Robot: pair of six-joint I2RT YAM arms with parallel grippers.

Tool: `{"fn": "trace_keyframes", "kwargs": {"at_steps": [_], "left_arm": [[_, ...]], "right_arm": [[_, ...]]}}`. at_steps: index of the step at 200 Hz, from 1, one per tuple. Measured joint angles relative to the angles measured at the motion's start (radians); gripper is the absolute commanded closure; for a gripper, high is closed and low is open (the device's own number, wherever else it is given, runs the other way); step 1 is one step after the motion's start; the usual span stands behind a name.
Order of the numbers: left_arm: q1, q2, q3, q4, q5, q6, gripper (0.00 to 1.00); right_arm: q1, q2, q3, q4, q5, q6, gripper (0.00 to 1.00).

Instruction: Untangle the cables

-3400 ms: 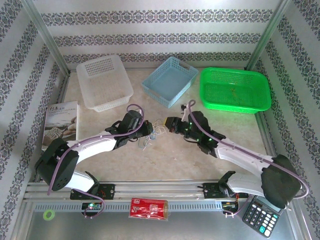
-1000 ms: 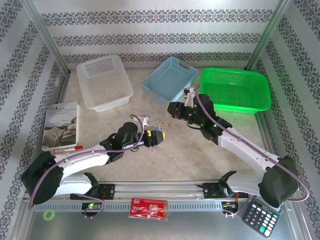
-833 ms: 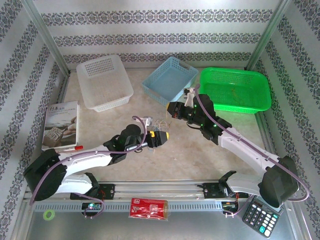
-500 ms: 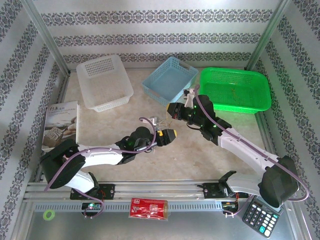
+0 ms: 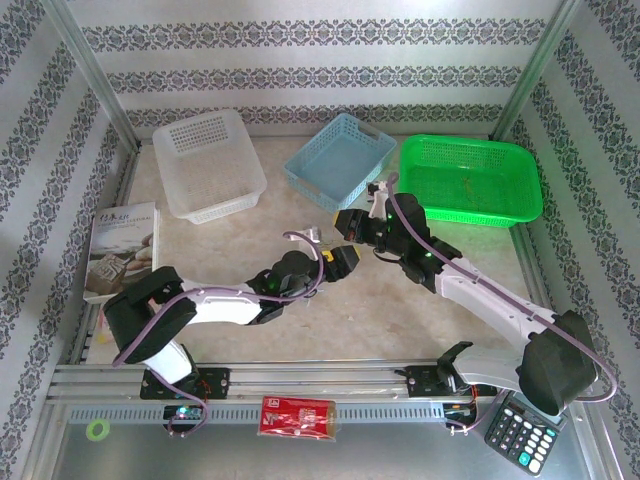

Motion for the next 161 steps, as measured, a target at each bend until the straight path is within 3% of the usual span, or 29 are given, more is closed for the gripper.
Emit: {"fn": "trace_keyframes", "kwargs": {"at_steps": [82,126,161], "left_arm": [[-0.005,0.044,0.002,0.023,-0.046,-0.012,0.68],[-0.005,0.052,0.011,0.03,-0.046,-0.008,1.0],[-0.005,0.05,0.011,0.031,-0.04,-0.008,1.0]], "right_arm": [[0.0,-0.023,-0.016,0.015,0.0,0.005,1.0],[0.0,-0.025,-0.019,0.019,0.0,0.008,1.0],[-0.005,-0.025,-0.019,0.022,0.0,0.008,1.0]]}}
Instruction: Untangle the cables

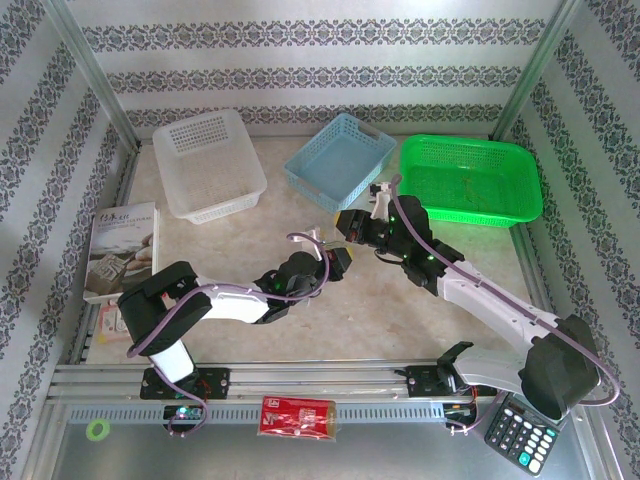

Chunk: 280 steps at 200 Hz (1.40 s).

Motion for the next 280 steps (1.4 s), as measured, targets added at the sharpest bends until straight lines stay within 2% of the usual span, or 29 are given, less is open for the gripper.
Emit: {"fn": "trace_keyframes", "kwargs": {"at_steps": [22,64,105,161,172,181,194,213,250,280], "left_arm": [[0.0,-0.031,-0.025,0.001,0.021,0.0,1.0],[0.013,-0.138,-0.138,0.034,0.097,-0.003,1.0],[0.056,-0.197,-0.329,0.064,0.077,-0.019,1.0],[0.133,-0.165,-0.403,0.101,0.062,-0.035,1.0],[0.142,-0.148,-0.402,0.114,0.069,-0.035,0.82],[0.148,-0.134,-0.402,0.121,0.077,-0.037,0.72],[0.154,-0.119,-0.402,0.13,0.092,-0.038,0.53],[0.159,-0.113,-0.402,0.139,0.107,-0.038,0.36],[0.163,-0.158,-0.402,0.115,0.123,-0.026,0.24],[0.164,-0.3,-0.359,-0.026,0.127,0.041,0.17]], "right_arm": [[-0.031,0.0,-0.006,0.0,0.001,-0.001,1.0],[-0.159,0.013,-0.031,0.0,0.003,-0.008,1.0],[-0.265,0.037,-0.051,-0.002,-0.001,-0.024,1.0],[-0.267,0.035,-0.053,0.0,-0.039,-0.027,1.0],[-0.255,0.033,-0.052,-0.002,-0.045,-0.027,1.0],[-0.246,0.028,-0.051,-0.005,-0.047,-0.028,1.0],[-0.233,0.02,-0.046,-0.013,-0.053,-0.032,1.0],[-0.222,0.013,-0.023,-0.027,-0.056,-0.039,1.0],[-0.202,0.004,0.047,-0.059,-0.062,-0.058,1.0],[-0.176,-0.001,0.101,-0.083,-0.071,-0.068,1.0]]}}
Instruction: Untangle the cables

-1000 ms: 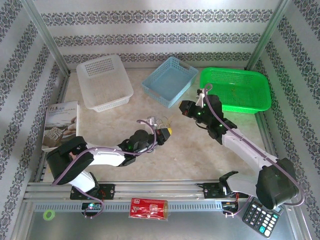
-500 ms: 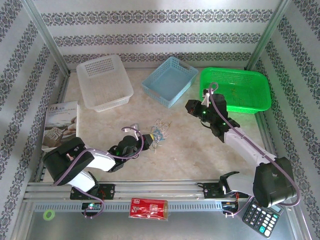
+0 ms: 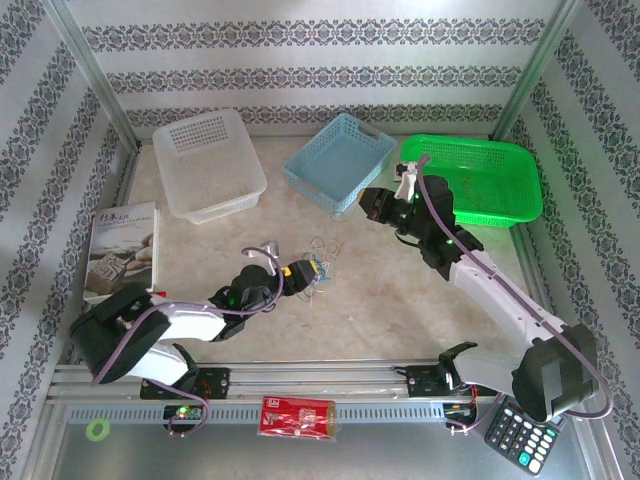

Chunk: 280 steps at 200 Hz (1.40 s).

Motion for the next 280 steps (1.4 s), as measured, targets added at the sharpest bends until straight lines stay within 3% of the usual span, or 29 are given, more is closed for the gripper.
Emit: {"fn": "trace_keyframes", "kwargs": {"at_steps": [72,134,175,211,280], "left_arm": [[0.0,-0.263,0.154,-0.355,-0.032,0.188,0.09],[0.0,-0.296,0.157,-0.487,-0.057,0.239,0.02],[0.0,-0.315,0.164,-0.542,-0.057,0.242,0.0],[0.0,-0.317,0.214,-0.622,-0.057,0.246,0.0],[0.021,-0.267,0.298,-0.696,-0.002,0.245,0.0]], "right_arm": [[0.018,-0.003,0.121,-0.053,-0.008,-0.019,1.0],[0.008,-0.003,0.168,-0.053,-0.011,-0.047,1.0],[-0.066,0.0,0.216,-0.061,0.006,-0.088,1.0],[-0.124,0.024,0.254,-0.065,0.092,-0.143,1.0],[-0.265,0.183,0.254,-0.04,0.378,-0.193,1.0]]}}
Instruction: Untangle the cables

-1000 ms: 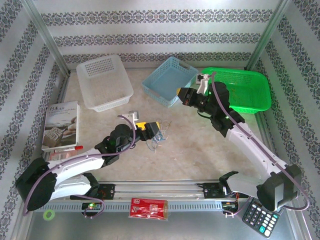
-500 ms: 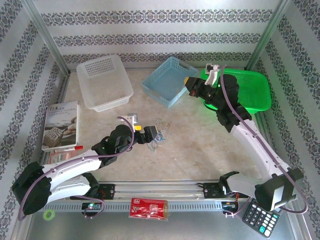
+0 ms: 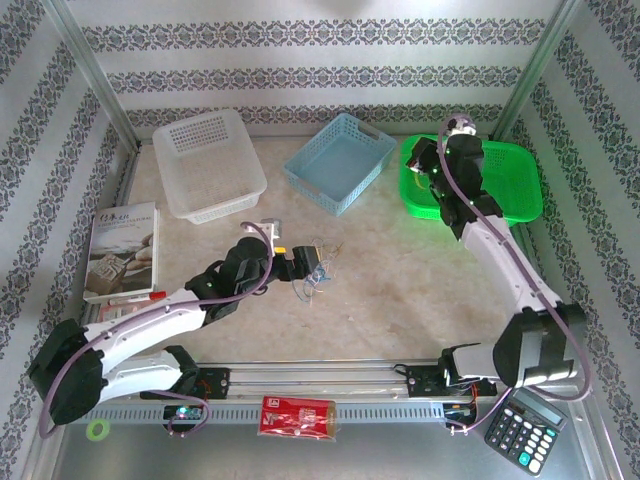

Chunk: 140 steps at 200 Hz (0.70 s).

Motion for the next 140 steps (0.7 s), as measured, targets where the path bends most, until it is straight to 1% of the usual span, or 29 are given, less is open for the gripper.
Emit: {"fn": "trace_keyframes", "kwargs": {"at_steps": [52,63,83,92,110,127,140], "left_arm": [[0.058,0.055,0.059,-0.018,0.048,0.006,0.0],[0.068,0.072,0.069,-0.022,0.058,0.007,0.0],[0.077,0.095,0.08,-0.026,0.072,0.008,0.0],[0.078,0.101,0.082,-0.029,0.077,0.008,0.0],[0.078,0.108,0.083,-0.029,0.084,0.007,0.0],[0.079,0.108,0.085,-0.03,0.088,0.007,0.0],[0.084,0.108,0.089,-0.033,0.097,0.007,0.0]], "right_arm": [[-0.106,0.181,0.021,0.056,0.14,0.003,1.0],[-0.121,0.218,0.043,0.063,0.155,0.002,0.87],[-0.143,0.275,0.09,0.078,0.176,-0.002,0.6],[-0.151,0.292,0.108,0.082,0.181,-0.018,0.54],[-0.159,0.31,0.127,0.093,0.184,-0.026,0.48],[-0.165,0.31,0.13,0.101,0.166,-0.031,0.48],[-0.166,0.31,0.131,0.105,0.13,-0.027,0.48]]}}
